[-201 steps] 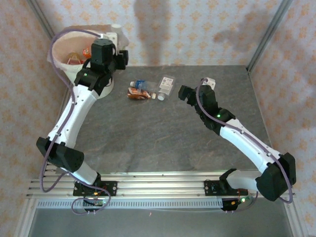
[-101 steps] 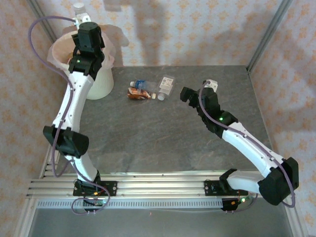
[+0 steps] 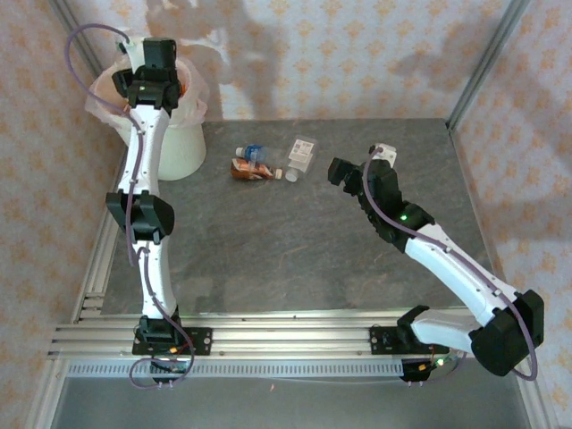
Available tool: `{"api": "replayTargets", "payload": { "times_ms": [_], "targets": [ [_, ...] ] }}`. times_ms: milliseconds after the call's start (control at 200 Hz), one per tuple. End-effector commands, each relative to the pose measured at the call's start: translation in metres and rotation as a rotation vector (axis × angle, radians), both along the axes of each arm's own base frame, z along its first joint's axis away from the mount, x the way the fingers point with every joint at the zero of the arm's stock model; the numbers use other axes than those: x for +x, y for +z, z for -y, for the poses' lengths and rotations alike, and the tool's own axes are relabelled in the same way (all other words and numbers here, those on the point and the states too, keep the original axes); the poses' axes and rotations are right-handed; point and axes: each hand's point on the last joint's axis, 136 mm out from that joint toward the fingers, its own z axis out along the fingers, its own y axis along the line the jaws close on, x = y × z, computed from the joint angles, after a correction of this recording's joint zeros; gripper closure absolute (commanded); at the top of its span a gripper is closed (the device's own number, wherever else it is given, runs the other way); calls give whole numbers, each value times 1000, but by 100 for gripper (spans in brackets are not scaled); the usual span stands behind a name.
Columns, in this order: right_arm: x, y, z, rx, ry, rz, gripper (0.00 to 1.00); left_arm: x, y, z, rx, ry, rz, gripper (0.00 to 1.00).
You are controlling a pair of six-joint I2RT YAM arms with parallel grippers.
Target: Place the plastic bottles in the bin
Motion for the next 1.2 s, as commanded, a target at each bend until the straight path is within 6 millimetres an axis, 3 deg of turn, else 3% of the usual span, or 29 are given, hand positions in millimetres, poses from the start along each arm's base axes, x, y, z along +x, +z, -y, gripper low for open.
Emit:
{"api": "replayTargets", "payload": {
  "times_ms": [0,120,225,445,615,696,706,746,846,1021,1191],
  "targets": [
    [-5,9,2,-22,13,13,0,-24,4,-23,-7,117,9,40],
    [-5,9,2,-19,11,14,0,-29,1,-28,-9,148,10,22],
    [-3,8,0,-17,16,13,0,-31,11,-25,-28,134,51,12],
    [5,6,-4,-18,11,8,1,-27,41,-2,-159,-29,176,3],
    [31,-10,-16,-54,7,-59,1,-32,73,24,-262,-186,308,0],
    [46,-18,-24,-47,10,-105,1,-35,85,41,-320,-288,356,0],
    [48,-19,-25,-44,12,-110,1,-41,95,45,-322,-307,376,0],
    [57,-24,-29,-37,13,-135,1,-47,103,55,-349,-364,405,0],
    [76,-36,-35,-43,-3,-189,1,-61,110,78,-410,-480,447,0],
    [108,-53,-48,-40,-25,-234,1,-86,97,117,-541,-668,446,0],
    [146,-90,-60,9,-47,-344,0,-108,85,193,-815,-955,492,0]
  ]
}}
